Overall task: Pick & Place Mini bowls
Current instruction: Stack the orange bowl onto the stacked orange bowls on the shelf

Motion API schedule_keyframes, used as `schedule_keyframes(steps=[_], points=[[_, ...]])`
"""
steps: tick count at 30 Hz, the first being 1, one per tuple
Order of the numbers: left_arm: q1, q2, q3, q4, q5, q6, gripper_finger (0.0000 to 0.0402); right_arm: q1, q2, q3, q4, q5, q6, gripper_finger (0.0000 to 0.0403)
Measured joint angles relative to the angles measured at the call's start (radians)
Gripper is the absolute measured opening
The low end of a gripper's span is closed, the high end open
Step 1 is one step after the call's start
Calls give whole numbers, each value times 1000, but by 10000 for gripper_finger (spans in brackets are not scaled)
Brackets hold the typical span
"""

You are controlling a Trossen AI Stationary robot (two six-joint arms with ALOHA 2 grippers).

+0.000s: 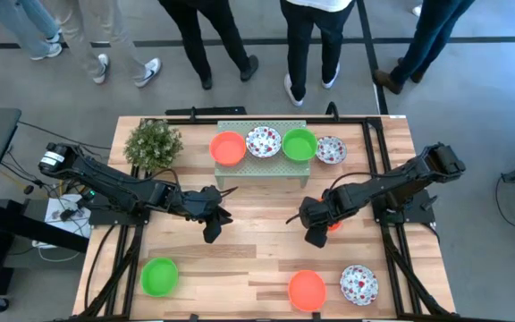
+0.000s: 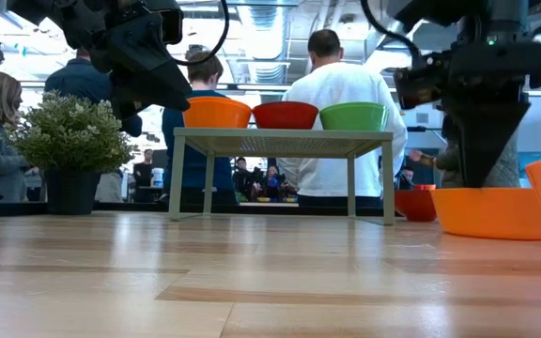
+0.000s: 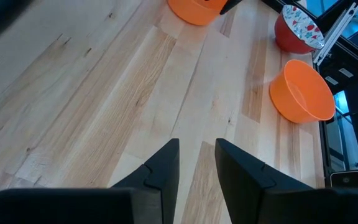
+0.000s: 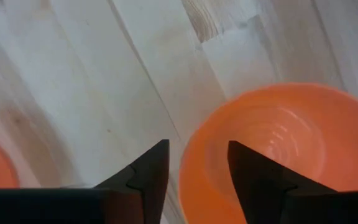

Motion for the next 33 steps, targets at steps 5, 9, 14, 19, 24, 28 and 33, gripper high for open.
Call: schedule_keyframes(steps=[5, 9, 14, 19, 24, 28, 33], points=[[0, 0, 0, 0, 0, 0, 104, 9, 74, -1, 18, -2, -15, 171], [0, 0, 0, 0, 0, 0, 104, 8, 126, 8, 21, -2, -56, 158], [0, 0, 0, 0, 0, 0, 104, -5, 147, 28, 14, -4, -124, 97], [0, 0, 0, 2, 0, 0, 104, 5, 140, 95, -18, -61, -251, 12], [-3, 0, 0, 23, 13, 52, 104, 36, 141, 208, -20, -56, -336, 16], [-16, 0, 0, 90, 54, 192, 104, 50, 141, 276, 12, -54, -418, 5], [-35, 0, 0, 220, 76, 418, 104, 46, 147, 289, 117, -74, -471, 5]])
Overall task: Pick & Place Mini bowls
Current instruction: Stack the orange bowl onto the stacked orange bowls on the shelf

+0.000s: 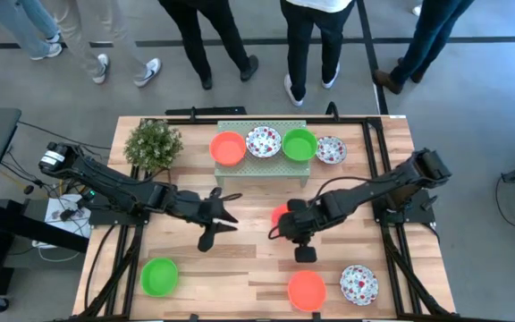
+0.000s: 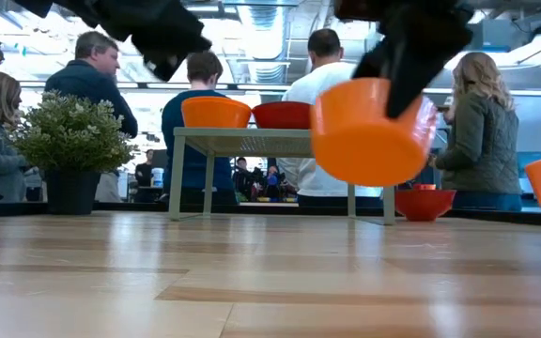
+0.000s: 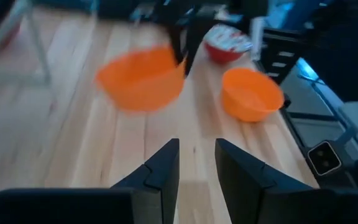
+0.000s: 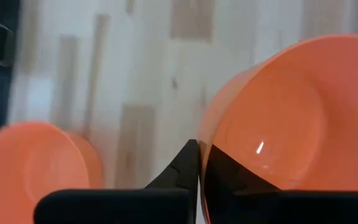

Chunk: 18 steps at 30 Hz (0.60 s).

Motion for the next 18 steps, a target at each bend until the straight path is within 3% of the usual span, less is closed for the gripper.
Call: schedule_keyframes(steps=[5, 11, 18], points=[[1, 0, 0, 49, 4, 103, 104, -3, 16, 2, 112, -35, -51, 5], [1, 1, 0, 68, 10, 113, 104, -15, 78, 27, 98, -45, -61, 2], [1, 25, 0, 84, 93, 222, 104, -28, 232, 229, 34, -62, -210, 5]])
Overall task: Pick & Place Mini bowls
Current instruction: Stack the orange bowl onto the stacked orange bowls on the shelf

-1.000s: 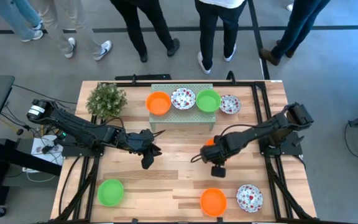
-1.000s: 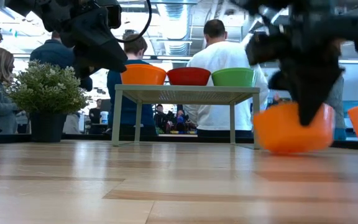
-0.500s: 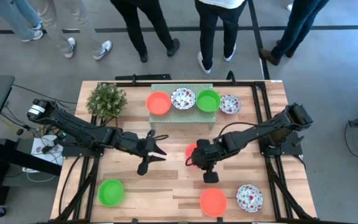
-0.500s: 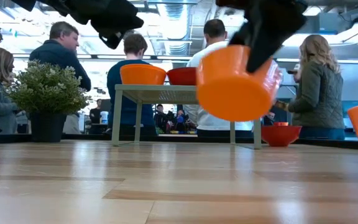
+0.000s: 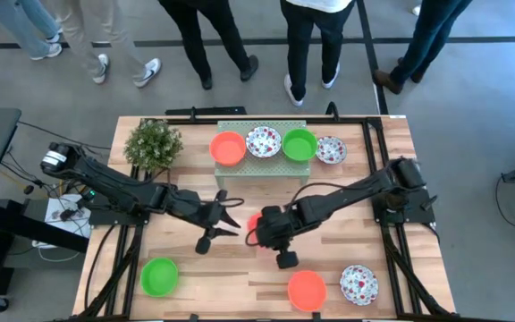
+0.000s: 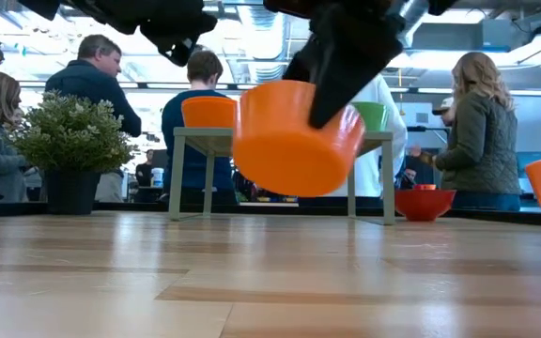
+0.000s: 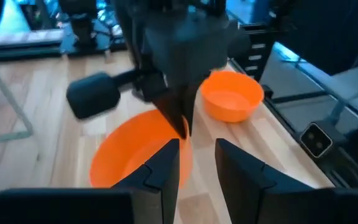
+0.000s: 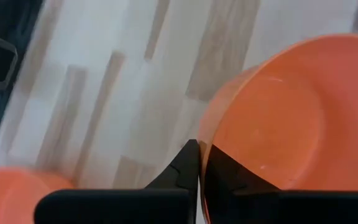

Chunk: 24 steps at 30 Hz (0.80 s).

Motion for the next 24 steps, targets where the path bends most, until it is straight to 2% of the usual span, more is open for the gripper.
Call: schedule_keyframes(steps=[7, 13, 16, 19, 24], points=[[0, 24, 0, -36, 8, 33, 137, -23, 122, 199, -114, 1, -71, 6], [0, 90, -4, -37, 62, 34, 173, -46, 181, 290, -163, 0, -108, 7], [0, 131, -9, -36, 63, 34, 178, -60, 199, 318, -157, -6, -113, 8], [4, 157, -14, -37, 19, 38, 178, -69, 199, 321, -167, -23, -121, 8], [13, 175, -18, -36, 10, 63, 163, -73, 198, 321, -175, -26, -138, 8]])
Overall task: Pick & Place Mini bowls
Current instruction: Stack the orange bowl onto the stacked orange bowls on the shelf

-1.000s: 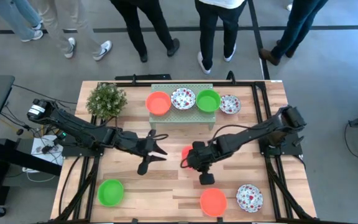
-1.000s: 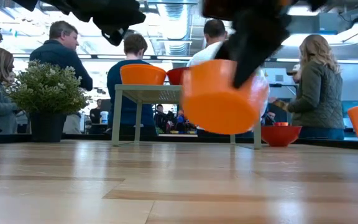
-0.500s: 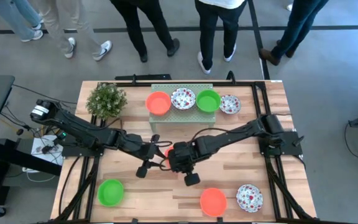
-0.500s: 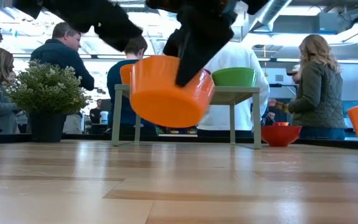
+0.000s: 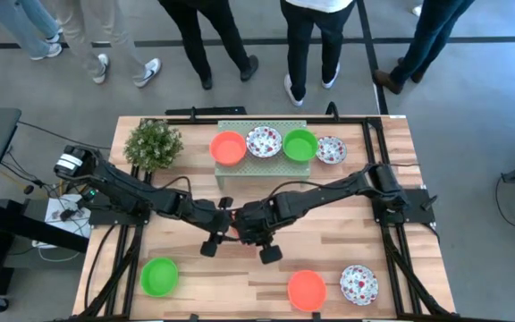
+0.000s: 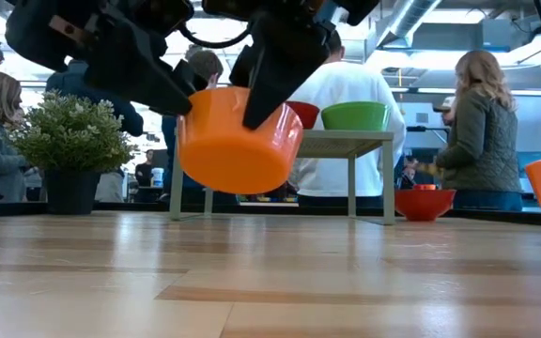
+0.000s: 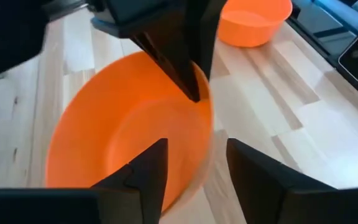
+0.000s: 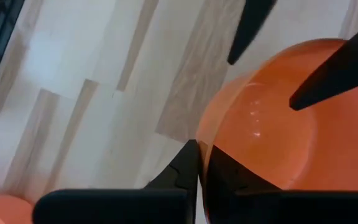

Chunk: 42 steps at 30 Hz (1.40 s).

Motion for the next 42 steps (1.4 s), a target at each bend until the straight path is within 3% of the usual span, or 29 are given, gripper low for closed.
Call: schedule_keyframes(steps=[4, 12, 19, 26, 31, 38, 42], points=[[0, -14, 0, -1, 0, 0, 127, -5, -1, 1, -10, 1, -1, 11], [-1, -18, -1, -4, 16, 0, 12, -7, -3, 3, 21, 14, -17, 52], [-18, -18, -1, -1, 0, -19, 8, -4, -9, 12, 0, 14, -26, 93], [-68, -19, -1, -6, -3, -113, 8, -3, -14, 157, -224, 10, -15, 101], [-109, -19, -1, -8, -33, -145, 9, 2, -27, 255, -396, 70, -2, 102], [-157, -28, -1, -16, -78, -166, 9, 41, -159, 261, -529, 186, 77, 102], [-166, -72, -1, -13, -79, -173, 11, 95, -271, 219, -508, 259, 92, 102]])
